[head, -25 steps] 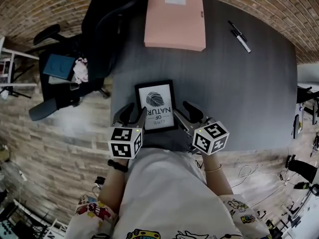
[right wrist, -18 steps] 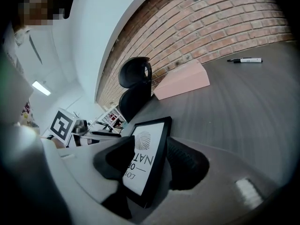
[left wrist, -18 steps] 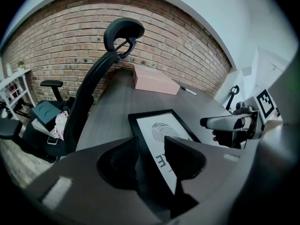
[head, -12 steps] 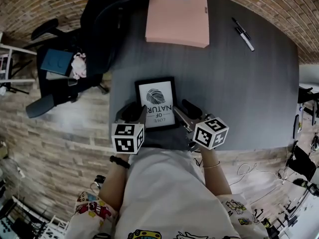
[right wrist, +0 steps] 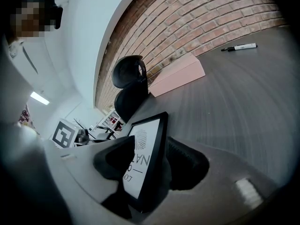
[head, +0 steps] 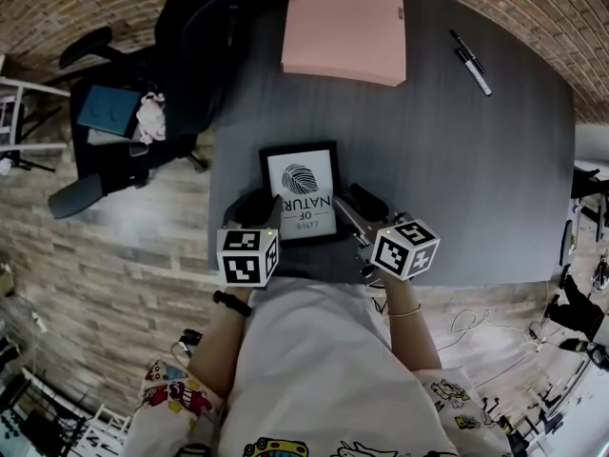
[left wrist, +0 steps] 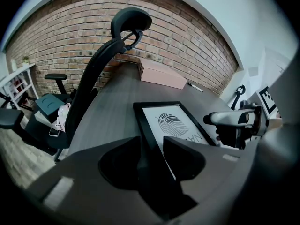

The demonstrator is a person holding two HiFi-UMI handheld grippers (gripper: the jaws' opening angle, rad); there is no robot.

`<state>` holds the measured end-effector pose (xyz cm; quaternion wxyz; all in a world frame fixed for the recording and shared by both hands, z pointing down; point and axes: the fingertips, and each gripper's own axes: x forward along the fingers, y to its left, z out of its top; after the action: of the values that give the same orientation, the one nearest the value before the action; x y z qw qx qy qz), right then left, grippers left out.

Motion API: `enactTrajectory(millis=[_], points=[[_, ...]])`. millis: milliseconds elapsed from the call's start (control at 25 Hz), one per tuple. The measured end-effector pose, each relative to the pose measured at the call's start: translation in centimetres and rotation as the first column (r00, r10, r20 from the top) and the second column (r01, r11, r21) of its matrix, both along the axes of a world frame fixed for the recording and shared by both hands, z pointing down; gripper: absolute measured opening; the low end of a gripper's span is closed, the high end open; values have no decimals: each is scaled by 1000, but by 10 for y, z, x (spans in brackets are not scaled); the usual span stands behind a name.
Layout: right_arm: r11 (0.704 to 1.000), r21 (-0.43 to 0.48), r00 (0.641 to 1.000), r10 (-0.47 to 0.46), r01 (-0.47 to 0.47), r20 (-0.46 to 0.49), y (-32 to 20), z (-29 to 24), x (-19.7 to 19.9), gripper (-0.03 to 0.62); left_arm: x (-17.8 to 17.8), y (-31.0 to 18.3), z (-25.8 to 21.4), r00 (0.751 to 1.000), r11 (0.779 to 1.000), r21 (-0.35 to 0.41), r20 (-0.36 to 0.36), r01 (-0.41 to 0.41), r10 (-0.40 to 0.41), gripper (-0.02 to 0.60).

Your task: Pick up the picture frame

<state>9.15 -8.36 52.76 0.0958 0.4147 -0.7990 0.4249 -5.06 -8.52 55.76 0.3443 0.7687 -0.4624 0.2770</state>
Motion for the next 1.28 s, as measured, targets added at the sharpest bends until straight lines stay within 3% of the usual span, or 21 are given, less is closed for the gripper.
enactTrajectory(millis=[120, 720, 1280], points=[[1000, -2, 1000, -6, 6, 2, 1, 0, -1, 209, 1, 0, 0, 999, 999, -17, -36, 32, -32, 131], [999, -26, 999, -21, 22, 30, 3, 3, -2, 195, -6, -2, 0, 967, 979, -58, -156, 194, -201, 91], [980, -186, 989, -48, 74, 140, 1, 12, -4, 209, -4, -4, -1, 948, 971, -103, -215, 215, -233, 84]])
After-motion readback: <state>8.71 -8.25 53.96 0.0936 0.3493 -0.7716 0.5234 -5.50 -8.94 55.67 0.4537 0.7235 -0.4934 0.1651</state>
